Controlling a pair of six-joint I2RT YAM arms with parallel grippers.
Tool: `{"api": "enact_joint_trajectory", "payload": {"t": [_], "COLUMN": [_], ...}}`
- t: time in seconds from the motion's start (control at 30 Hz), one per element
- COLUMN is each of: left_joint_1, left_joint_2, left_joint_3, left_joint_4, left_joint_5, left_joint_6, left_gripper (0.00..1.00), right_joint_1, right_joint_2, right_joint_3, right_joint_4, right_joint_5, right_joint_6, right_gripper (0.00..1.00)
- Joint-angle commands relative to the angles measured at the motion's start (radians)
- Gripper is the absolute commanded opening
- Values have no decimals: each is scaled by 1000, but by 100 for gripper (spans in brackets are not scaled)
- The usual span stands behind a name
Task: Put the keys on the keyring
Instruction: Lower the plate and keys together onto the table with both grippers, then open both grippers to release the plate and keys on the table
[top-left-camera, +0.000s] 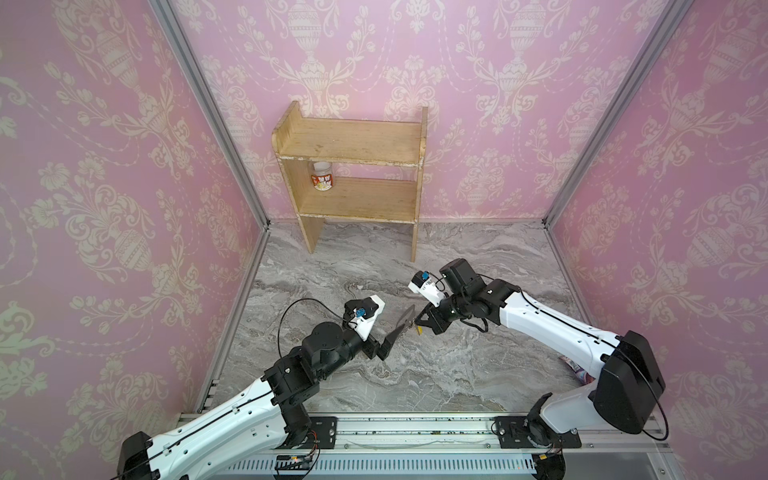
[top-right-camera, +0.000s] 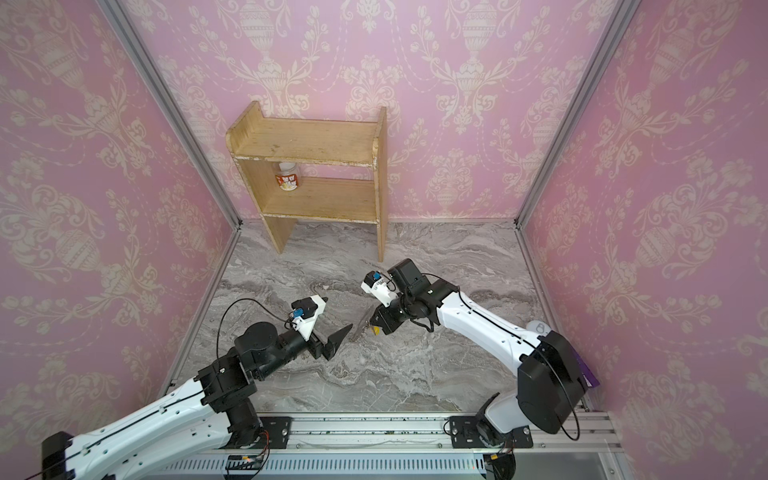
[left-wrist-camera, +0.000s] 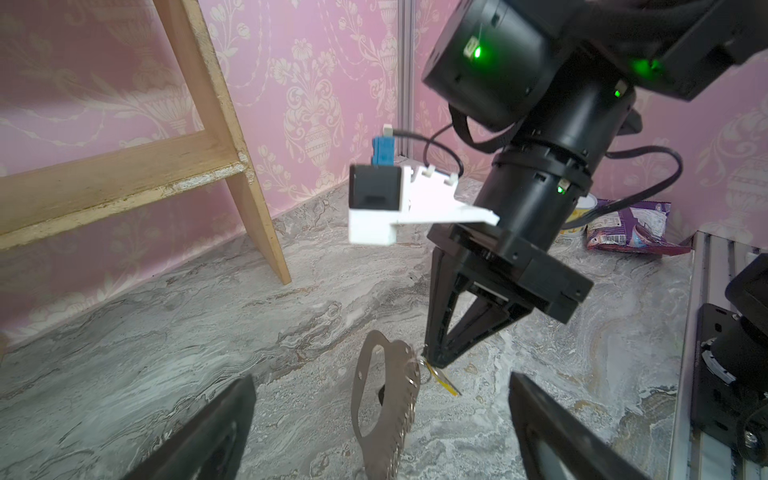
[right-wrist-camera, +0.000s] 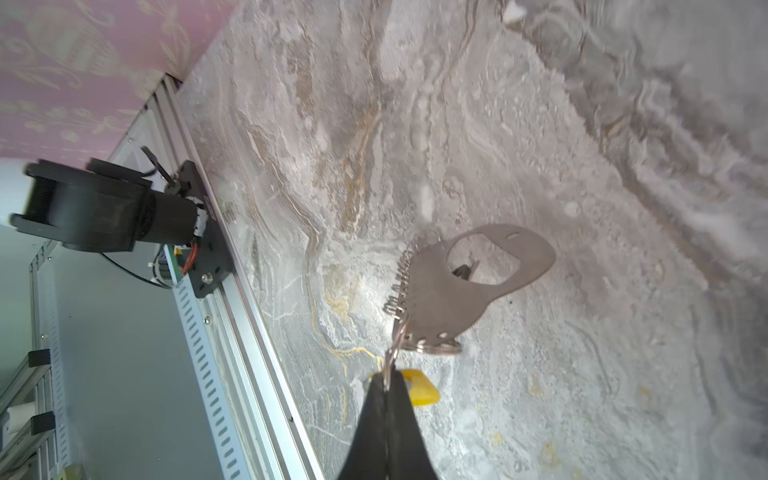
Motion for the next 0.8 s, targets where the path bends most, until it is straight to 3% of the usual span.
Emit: {"api": "enact_joint_trajectory", "payload": {"t": [0.0, 0.33, 0.37, 0.43, 0.53, 0.77], "left_joint_1": [5, 5, 5, 5, 5, 11], "left_joint_2": [4, 37, 39, 40, 43, 64], "left_joint_3": [-3, 6, 9, 10, 8, 2], "left_joint_4": [-12, 3, 1, -3, -5, 5], "left_joint_5": [-18, -3, -1, -3, -7, -31], "left_joint_6": [-9, 1, 3, 5, 5, 0], "left_gripper": [98, 99, 99, 99, 99, 99], "right_joint_1": [-32, -53, -54, -53, -54, -62], "right_joint_2": [13, -2, -2, -23, -83, -159], "right_joint_3": [-65, -141, -146, -161, -175, -154], "right_joint_4": [-59, -160, -168, -175, -184, -203], "right_joint_5": [33, 163, 174, 210, 273, 329], "right_joint_6": [44, 125, 130, 151, 184, 209], "right_gripper": [0, 0, 6, 29, 48, 61]}}
